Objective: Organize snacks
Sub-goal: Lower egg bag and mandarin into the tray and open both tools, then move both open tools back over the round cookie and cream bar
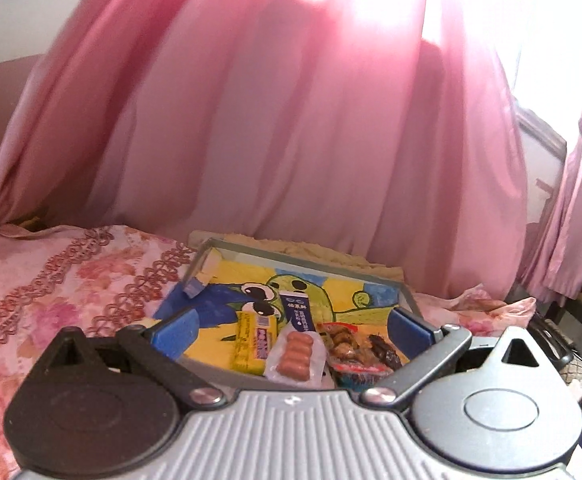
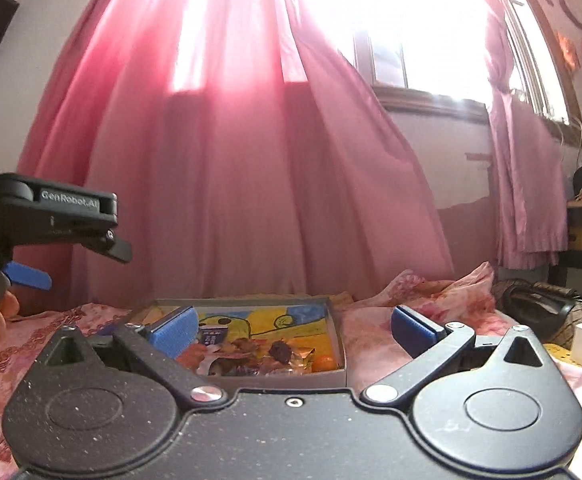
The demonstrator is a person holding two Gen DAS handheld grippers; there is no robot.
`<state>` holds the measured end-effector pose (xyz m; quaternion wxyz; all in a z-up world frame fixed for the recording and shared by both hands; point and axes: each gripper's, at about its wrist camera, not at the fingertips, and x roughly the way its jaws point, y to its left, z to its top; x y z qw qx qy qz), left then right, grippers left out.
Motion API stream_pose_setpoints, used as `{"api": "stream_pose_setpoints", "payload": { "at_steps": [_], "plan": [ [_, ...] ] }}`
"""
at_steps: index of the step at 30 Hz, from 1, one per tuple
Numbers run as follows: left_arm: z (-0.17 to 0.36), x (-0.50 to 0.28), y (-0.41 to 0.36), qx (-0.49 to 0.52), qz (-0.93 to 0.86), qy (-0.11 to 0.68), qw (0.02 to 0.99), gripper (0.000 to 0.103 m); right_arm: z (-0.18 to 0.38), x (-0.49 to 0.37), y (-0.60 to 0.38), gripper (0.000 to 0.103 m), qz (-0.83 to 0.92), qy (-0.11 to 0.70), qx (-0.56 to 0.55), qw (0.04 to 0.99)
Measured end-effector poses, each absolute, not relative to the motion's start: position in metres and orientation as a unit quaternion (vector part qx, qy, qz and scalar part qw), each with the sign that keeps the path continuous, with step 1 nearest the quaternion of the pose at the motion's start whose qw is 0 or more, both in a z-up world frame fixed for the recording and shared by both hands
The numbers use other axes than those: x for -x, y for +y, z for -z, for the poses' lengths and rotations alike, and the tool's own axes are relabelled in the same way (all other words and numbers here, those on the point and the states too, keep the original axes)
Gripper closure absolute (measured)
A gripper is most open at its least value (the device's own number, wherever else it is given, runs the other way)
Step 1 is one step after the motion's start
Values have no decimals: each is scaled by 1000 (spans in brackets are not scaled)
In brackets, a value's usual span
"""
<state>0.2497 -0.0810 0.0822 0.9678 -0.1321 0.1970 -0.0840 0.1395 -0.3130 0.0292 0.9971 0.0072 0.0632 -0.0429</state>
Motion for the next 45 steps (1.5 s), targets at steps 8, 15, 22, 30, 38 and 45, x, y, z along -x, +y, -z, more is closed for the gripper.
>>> {"api": "stream_pose_setpoints", "payload": {
  "at_steps": [8, 15, 22, 30, 38, 45],
  "plan": [
    [-71, -191, -44, 120, 61, 192, 972, 0, -29, -80, -292, 1, 47, 88, -22, 995],
    [-44, -147, -14, 120, 53, 240, 962, 0, -18, -51, -277, 1, 54, 148, -19, 987],
    [-14, -115, -4, 71, 48, 283, 955, 0, -9, -35, -270, 1, 51, 191, -23, 980],
    [17, -91, 6, 86, 65, 331, 937, 0, 8, -31, -255, 1, 44, 243, 19, 969],
    [30, -89, 8, 75, 59, 357, 929, 0, 17, -38, -245, 1, 27, 267, 43, 962],
    [37, -102, 11, 102, 60, 373, 920, 0, 23, -49, -246, 1, 18, 285, 37, 958]
  ]
}}
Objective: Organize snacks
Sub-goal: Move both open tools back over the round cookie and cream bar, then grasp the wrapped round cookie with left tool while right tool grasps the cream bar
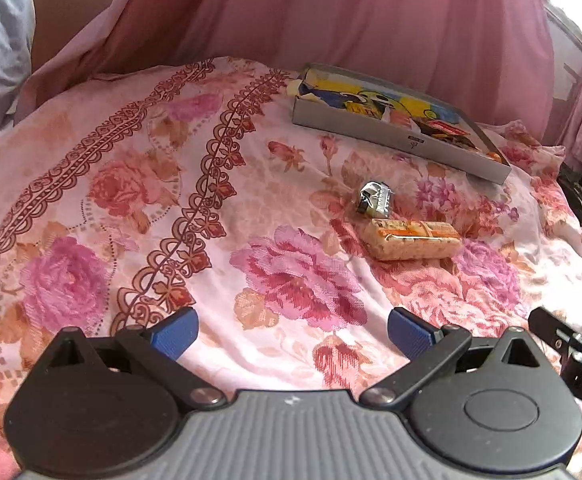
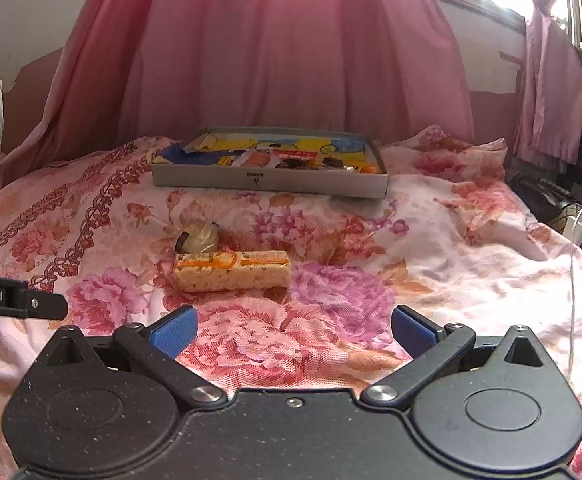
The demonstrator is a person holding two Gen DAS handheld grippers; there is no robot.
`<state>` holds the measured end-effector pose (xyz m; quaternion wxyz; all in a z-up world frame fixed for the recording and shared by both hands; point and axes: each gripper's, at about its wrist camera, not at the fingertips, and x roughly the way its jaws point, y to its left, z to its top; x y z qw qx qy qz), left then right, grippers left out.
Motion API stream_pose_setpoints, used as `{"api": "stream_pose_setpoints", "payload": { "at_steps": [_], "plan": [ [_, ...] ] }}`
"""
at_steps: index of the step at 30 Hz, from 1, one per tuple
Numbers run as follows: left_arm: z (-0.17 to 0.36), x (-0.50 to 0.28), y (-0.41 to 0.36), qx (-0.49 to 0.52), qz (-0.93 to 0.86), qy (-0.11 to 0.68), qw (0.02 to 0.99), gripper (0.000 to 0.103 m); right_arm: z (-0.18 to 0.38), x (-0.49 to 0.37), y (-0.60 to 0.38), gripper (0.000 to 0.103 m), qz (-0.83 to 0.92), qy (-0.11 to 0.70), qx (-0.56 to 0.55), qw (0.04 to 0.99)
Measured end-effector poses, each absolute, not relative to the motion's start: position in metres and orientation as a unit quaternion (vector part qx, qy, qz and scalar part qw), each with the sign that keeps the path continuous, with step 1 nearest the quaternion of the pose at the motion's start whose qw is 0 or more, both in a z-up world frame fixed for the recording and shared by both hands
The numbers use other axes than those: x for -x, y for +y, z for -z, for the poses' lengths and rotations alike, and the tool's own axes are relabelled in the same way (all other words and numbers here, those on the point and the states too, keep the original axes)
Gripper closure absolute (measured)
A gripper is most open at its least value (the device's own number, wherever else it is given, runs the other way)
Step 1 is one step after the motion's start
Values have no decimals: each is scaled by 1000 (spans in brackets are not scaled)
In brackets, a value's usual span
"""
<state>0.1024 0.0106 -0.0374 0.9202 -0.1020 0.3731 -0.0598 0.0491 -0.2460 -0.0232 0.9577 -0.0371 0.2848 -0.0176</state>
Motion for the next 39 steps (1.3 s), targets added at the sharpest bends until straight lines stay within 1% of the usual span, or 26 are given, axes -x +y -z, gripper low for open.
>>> {"api": "stream_pose_setpoints", "payload": {
  "at_steps": [4, 9, 14, 18, 21, 26, 29, 31, 34, 36, 38, 39],
  "plan": [
    [36, -117, 6, 89, 62, 365, 925, 0, 26, -63, -245, 1, -4, 295, 55, 954],
    [30, -146, -4, 65, 73, 349, 932, 0, 32, -90, -243, 1, -57, 298, 124, 945],
    [29, -184, -15, 38, 93, 343, 934, 0, 48, -123, -247, 1, -106, 292, 155, 938],
    [38, -221, -29, 30, 117, 361, 925, 0, 55, -143, -252, 1, -124, 267, 171, 940],
    [48, -246, -39, 26, 128, 382, 915, 1, 60, -159, -261, 1, -133, 262, 174, 940],
    [53, -277, -62, 7, 168, 386, 907, 1, 63, -178, -279, 1, -149, 278, 139, 939],
    [54, -289, -79, -26, 188, 390, 901, 1, 64, -185, -283, 1, -166, 275, 126, 938],
    [58, -296, -91, -60, 192, 407, 891, 1, 66, -187, -282, 1, -180, 268, 133, 937],
    [58, -298, -97, -86, 191, 403, 891, 1, 67, -191, -276, 1, -212, 256, 147, 932],
    [58, -304, -99, -95, 170, 413, 890, 2, 69, -196, -271, 1, -238, 255, 154, 924],
    [60, -312, -97, -91, 163, 432, 882, 11, 73, -203, -265, 1, -254, 256, 164, 918],
    [61, -315, -96, -85, 164, 440, 879, 12, 75, -206, -263, 1, -262, 257, 168, 915]
  ]
}}
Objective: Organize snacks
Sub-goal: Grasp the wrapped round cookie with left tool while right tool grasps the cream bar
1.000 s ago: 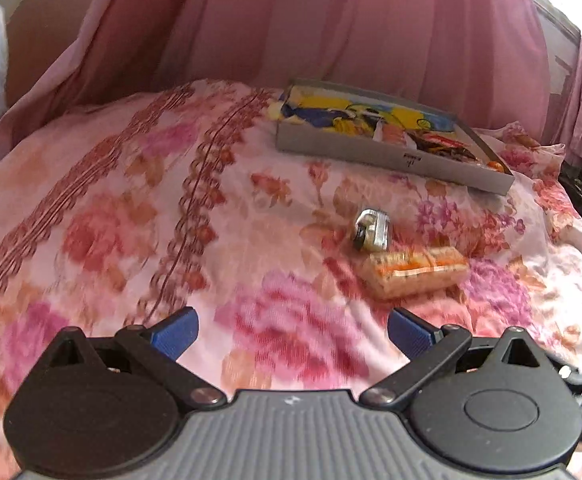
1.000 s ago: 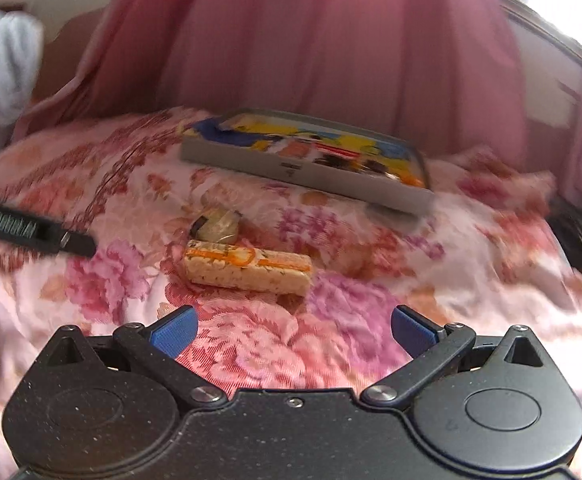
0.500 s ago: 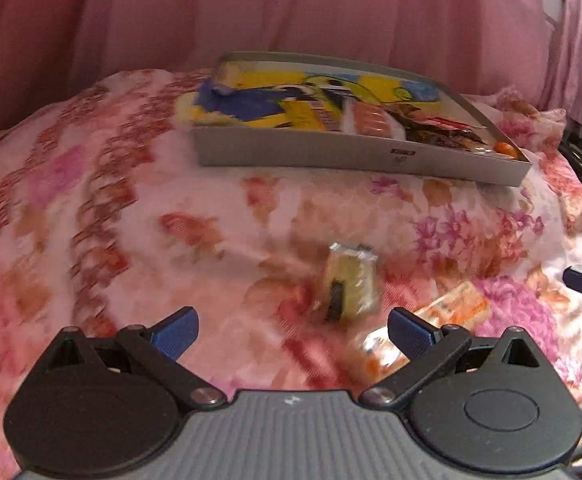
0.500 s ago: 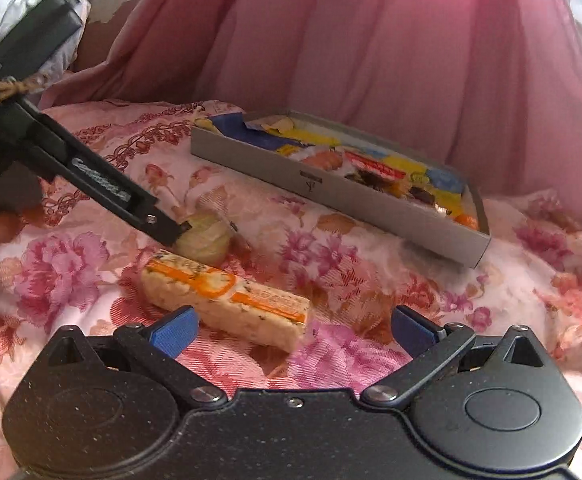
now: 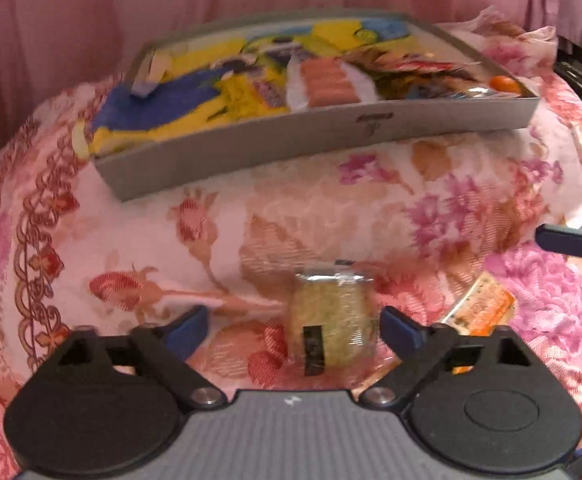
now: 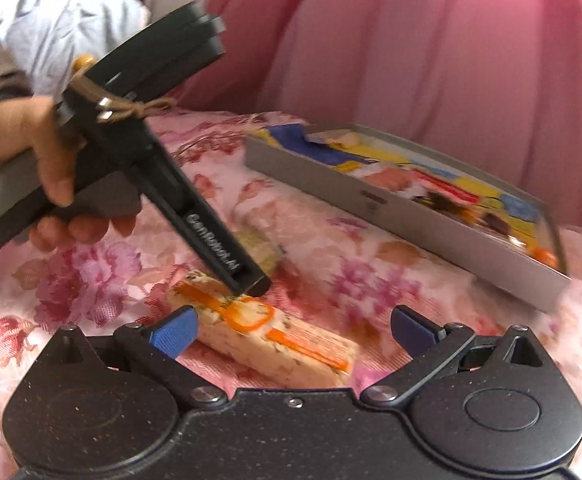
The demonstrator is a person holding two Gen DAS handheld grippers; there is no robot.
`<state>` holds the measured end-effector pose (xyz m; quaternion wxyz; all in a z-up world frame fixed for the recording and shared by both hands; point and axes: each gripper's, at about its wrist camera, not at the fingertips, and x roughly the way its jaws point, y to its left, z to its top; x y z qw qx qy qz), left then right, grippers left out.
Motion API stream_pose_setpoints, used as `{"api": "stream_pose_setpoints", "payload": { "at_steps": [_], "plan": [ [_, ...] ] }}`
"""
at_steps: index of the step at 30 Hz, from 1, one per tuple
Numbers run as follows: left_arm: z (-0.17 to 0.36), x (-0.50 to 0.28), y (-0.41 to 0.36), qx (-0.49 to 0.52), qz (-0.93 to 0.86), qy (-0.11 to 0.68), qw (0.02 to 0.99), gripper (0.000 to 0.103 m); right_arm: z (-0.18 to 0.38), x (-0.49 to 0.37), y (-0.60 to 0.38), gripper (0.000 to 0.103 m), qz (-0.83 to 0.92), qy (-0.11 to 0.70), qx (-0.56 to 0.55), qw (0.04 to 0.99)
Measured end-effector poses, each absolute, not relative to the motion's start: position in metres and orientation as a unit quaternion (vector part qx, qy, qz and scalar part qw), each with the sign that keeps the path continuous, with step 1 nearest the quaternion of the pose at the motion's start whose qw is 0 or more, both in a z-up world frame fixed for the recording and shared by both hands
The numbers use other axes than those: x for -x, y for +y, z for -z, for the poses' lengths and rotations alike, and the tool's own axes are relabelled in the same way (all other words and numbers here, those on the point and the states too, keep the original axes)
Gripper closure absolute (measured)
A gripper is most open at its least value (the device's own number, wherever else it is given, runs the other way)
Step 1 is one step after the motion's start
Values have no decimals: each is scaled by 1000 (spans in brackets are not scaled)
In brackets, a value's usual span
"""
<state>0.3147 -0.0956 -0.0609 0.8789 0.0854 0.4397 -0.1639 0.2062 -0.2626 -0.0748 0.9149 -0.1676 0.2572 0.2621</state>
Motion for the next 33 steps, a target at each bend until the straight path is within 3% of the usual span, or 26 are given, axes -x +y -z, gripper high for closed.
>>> {"api": "stream_pose_setpoints", "payload": {
  "at_steps": [9, 14, 33],
  "plan": [
    [69, -314, -95, -90, 137, 455, 875, 33, 86, -247, -264, 1, -317, 297, 120, 892],
    [65, -312, -79, -46, 113, 456, 881, 51, 97, -256, -269, 1, -324, 339, 107, 877],
    [58, -243, -11, 24, 80, 472, 878, 52, 91, -201, -254, 19, -283, 365, 175, 869]
  ]
}}
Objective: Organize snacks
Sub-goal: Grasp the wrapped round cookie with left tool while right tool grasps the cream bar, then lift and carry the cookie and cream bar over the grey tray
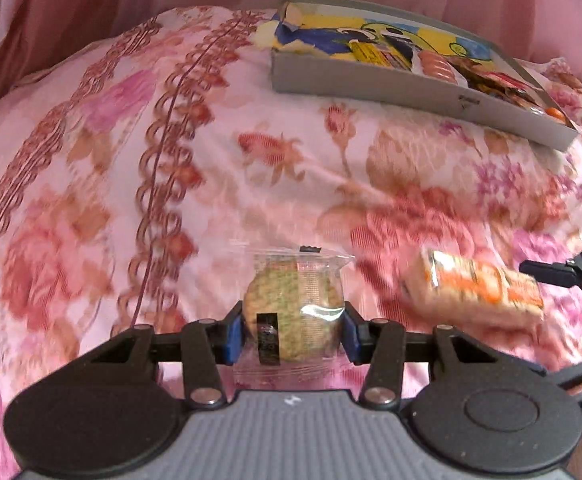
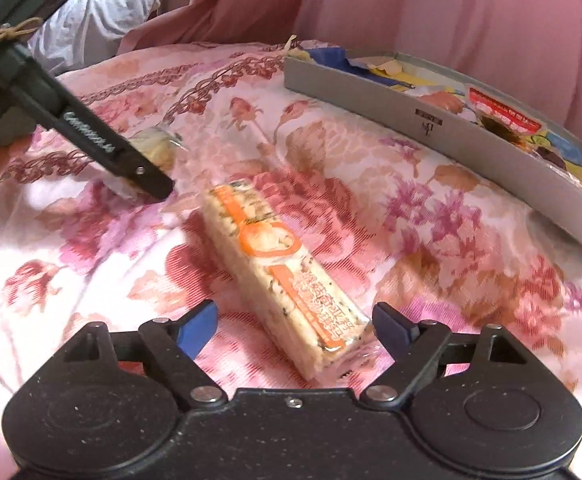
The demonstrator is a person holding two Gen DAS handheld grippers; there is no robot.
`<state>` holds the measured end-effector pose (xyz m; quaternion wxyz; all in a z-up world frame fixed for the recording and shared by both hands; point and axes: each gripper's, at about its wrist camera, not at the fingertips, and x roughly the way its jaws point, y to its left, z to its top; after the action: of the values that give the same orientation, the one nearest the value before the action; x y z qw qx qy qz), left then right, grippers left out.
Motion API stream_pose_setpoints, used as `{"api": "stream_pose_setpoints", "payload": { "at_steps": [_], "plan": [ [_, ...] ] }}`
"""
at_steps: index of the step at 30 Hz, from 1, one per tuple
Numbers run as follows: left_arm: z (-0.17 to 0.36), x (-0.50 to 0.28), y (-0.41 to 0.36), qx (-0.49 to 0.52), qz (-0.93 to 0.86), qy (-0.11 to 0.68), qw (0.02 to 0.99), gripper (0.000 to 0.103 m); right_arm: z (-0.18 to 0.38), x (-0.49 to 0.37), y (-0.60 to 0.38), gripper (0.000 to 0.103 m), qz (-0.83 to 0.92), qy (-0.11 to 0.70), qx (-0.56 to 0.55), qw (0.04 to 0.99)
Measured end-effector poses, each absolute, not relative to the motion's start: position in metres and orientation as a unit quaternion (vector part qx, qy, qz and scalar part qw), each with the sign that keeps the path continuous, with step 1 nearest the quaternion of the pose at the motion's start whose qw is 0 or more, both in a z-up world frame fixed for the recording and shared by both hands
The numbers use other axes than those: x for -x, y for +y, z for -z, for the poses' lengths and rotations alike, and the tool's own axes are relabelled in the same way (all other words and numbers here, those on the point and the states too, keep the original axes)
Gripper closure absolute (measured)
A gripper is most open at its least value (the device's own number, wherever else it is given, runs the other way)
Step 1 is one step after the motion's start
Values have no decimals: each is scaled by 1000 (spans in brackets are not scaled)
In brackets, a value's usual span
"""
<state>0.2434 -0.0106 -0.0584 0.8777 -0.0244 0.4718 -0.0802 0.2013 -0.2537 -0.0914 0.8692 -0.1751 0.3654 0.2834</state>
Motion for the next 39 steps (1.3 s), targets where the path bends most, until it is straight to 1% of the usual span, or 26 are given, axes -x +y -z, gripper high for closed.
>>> {"api": "stream_pose_setpoints", "payload": {
  "at_steps": [3, 6, 11, 14, 17, 20, 22, 23, 25, 28, 30, 34, 36, 39],
  "plan": [
    [58, -224, -4, 29, 87, 472, 877, 52, 85, -189, -250, 23, -282, 380, 161, 866],
    [60, -209, 0, 34, 95, 470, 877, 52, 77, -171, -244, 25, -280, 382, 159, 866],
    [67, -189, 3, 27, 93, 446, 890, 52, 65, -149, -232, 24, -255, 365, 163, 880],
    [69, -183, 1, 21, 89, 434, 896, 52, 67, -150, -229, 16, -227, 347, 161, 896],
    [69, -181, -3, 6, 90, 428, 899, 52, 74, -158, -233, 16, -210, 341, 151, 904],
    [71, -180, -6, 0, 89, 424, 901, 52, 85, -171, -240, 17, -205, 354, 116, 905],
    [72, -181, -7, -3, 88, 422, 902, 52, 91, -178, -241, 20, -200, 369, 93, 903],
    [72, -181, -7, -4, 88, 421, 903, 52, 94, -180, -240, 24, -195, 377, 82, 902],
    [73, -181, -7, -2, 87, 422, 902, 52, 96, -183, -238, 26, -188, 386, 54, 901],
    [73, -183, -6, 9, 88, 425, 901, 52, 94, -182, -231, 32, -178, 387, 57, 903],
    [73, -184, -6, 11, 89, 425, 901, 52, 94, -178, -228, 40, -178, 384, 58, 904],
    [73, -184, -5, 11, 90, 425, 901, 52, 91, -170, -223, 51, -160, 390, 48, 906],
    [73, -184, -6, 11, 91, 425, 900, 52, 89, -162, -215, 62, -148, 387, 57, 908],
    [72, -182, -8, 8, 94, 424, 901, 52, 86, -152, -203, 64, -132, 378, 70, 913]
  ]
}}
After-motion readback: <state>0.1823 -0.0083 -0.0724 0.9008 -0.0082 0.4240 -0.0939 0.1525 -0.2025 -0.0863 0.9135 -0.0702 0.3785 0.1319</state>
